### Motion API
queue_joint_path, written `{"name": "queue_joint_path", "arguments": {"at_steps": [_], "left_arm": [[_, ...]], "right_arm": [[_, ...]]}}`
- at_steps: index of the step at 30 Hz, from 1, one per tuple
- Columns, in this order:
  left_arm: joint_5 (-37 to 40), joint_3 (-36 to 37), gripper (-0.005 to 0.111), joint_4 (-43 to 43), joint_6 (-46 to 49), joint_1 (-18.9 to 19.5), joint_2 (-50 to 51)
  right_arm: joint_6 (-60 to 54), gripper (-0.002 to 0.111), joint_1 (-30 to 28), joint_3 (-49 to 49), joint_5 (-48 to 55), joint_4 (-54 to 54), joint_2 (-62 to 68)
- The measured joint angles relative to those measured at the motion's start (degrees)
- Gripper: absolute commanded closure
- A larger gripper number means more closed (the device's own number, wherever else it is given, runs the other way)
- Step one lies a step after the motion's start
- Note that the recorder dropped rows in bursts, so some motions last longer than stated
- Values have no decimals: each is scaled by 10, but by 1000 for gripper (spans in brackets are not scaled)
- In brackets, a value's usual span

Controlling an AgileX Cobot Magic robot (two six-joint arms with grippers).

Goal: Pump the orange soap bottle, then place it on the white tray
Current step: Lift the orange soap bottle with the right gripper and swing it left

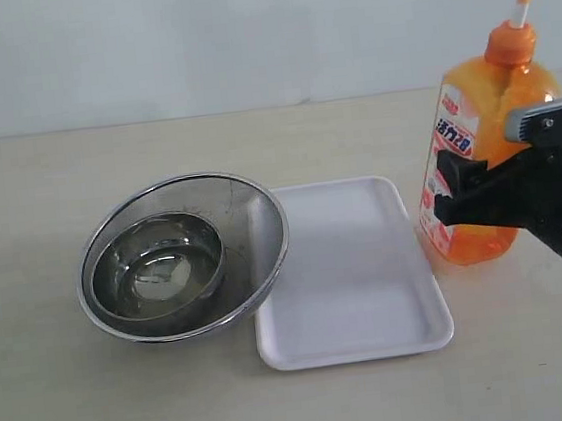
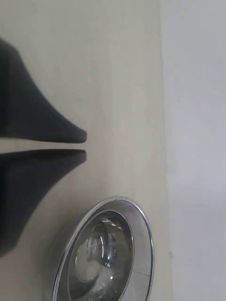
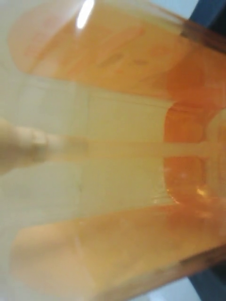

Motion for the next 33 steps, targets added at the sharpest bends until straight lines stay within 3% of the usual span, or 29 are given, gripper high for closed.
{"name": "queue_joint_path", "arguments": {"at_steps": [17,25,33], "left_arm": [[0,0,102,0,0,0,0],[0,0,102,0,0,0,0],[0,0,102,0,0,0,0]], "right_arm": [[16,108,23,1,2,-90,-201],[-25,108,132,-38,47,-85,-242],[-118,108,254,-116,123,-9,-242]]}}
